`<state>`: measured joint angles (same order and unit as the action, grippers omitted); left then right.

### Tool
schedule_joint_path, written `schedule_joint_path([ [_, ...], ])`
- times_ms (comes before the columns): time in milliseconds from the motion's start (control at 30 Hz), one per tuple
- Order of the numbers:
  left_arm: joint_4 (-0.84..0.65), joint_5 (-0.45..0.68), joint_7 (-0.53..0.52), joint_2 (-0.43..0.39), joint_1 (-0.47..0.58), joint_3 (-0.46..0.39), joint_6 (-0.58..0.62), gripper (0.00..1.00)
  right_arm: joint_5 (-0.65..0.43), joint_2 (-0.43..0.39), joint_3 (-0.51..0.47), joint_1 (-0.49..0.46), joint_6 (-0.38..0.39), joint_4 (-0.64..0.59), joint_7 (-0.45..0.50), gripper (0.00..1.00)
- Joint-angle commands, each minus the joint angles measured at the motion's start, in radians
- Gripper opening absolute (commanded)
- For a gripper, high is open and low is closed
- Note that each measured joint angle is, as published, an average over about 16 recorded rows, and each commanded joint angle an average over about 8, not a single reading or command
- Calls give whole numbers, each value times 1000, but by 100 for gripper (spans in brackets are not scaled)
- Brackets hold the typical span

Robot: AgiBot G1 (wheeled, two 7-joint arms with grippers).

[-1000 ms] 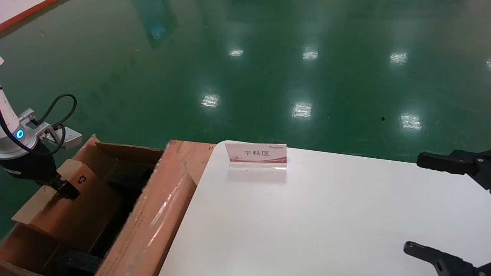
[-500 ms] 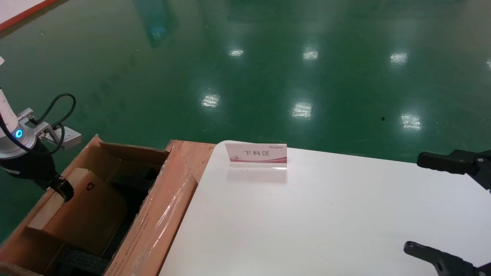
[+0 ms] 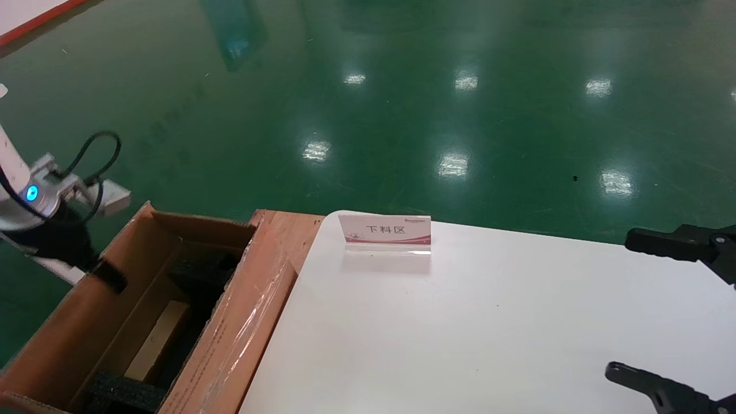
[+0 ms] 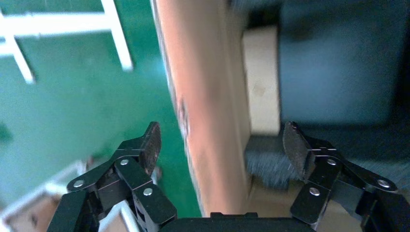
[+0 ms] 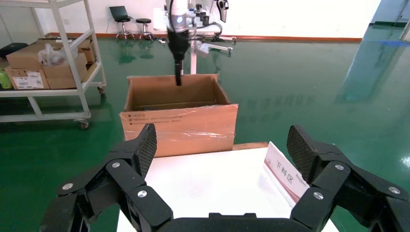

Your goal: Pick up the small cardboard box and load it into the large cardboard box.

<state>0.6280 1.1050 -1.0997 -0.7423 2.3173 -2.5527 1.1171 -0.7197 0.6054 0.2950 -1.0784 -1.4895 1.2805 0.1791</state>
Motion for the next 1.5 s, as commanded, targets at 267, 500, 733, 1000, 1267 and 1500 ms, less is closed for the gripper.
schedule_joint_path([
  [267, 208, -45, 68, 67, 206, 81, -63, 100, 0, 0, 1, 0, 0, 0, 0, 100],
  [500, 403, -42, 62, 109, 331, 126, -136, 100, 0, 0, 1, 0, 0, -1, -1, 100],
  [733, 480, -31, 61, 112, 343, 175, -162, 100, 0, 0, 0, 0, 0, -1, -1, 100],
  [1000, 506, -68, 156, 115, 167, 413, -105, 100, 1, 0, 1, -1, 0, -1, -1, 100],
  [1267, 529, -115, 272, 117, -49, 698, -31, 100, 1, -1, 1, -1, 0, -1, -1, 100],
  [1500, 549, -156, 373, 120, -237, 946, 34, 100, 1, -1, 2, -1, 0, -2, -1, 100],
])
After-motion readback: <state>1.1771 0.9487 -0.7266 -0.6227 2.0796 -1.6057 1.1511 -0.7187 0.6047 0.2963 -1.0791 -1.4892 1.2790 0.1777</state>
